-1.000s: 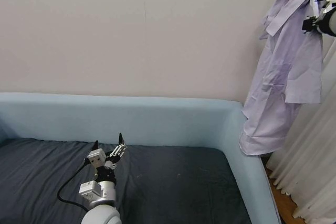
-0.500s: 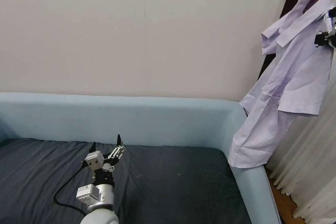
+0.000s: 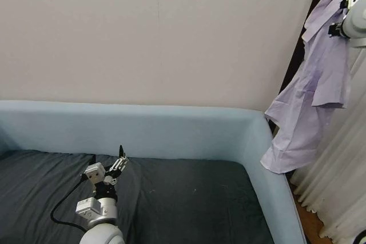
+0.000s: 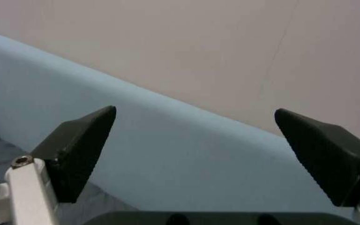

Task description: Pick up the clothes from the sofa and hang them on the clothes hanger.

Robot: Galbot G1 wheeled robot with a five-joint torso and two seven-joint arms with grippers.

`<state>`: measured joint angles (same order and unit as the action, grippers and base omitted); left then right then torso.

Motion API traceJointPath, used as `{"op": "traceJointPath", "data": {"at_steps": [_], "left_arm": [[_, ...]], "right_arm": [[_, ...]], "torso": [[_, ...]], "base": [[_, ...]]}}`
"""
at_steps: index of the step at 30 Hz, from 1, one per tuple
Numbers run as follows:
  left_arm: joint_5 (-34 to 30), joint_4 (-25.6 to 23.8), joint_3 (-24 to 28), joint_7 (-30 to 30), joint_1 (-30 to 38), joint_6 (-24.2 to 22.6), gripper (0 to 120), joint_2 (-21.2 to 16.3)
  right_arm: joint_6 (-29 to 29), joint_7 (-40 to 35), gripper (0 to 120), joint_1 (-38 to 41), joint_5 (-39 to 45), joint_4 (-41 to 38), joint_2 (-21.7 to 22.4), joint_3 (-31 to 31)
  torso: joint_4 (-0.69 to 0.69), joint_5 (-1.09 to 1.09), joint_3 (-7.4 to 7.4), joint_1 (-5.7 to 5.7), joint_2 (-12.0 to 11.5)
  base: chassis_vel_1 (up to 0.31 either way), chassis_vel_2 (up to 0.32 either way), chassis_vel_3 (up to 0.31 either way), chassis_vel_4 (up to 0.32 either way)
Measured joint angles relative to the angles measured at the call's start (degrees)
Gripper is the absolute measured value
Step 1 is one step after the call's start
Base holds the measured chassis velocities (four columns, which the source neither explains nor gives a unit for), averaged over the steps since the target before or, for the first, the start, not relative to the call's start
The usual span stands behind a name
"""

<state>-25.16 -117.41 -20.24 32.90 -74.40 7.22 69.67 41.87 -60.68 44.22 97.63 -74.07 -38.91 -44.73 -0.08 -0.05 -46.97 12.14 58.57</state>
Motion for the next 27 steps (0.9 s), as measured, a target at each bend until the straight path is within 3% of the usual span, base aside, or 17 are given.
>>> {"op": "traceJointPath", "data": {"at_steps": [15,27], "left_arm": [[-0.21,1.70,0.84,0.21,1.77,-0.21,100,0.39],[-0.58,1.98,0.19,0.47,1.46,-0.21,100,0.32]], "right_arm": [[0.00,2.02,2,-1.65,-6.28,11.85,-5.76,1.28],[-0.01,2.08,2,-1.67,-10.59,23.35,-15.05,3.42]], "torso": [[-0.01,0.02,0.01,0.00,0.00],[0.02,-0.02,0.01,0.00,0.00]], "base": [[0.000,0.000,0.000,0.000],[0.000,0.000,0.000,0.000]]}}
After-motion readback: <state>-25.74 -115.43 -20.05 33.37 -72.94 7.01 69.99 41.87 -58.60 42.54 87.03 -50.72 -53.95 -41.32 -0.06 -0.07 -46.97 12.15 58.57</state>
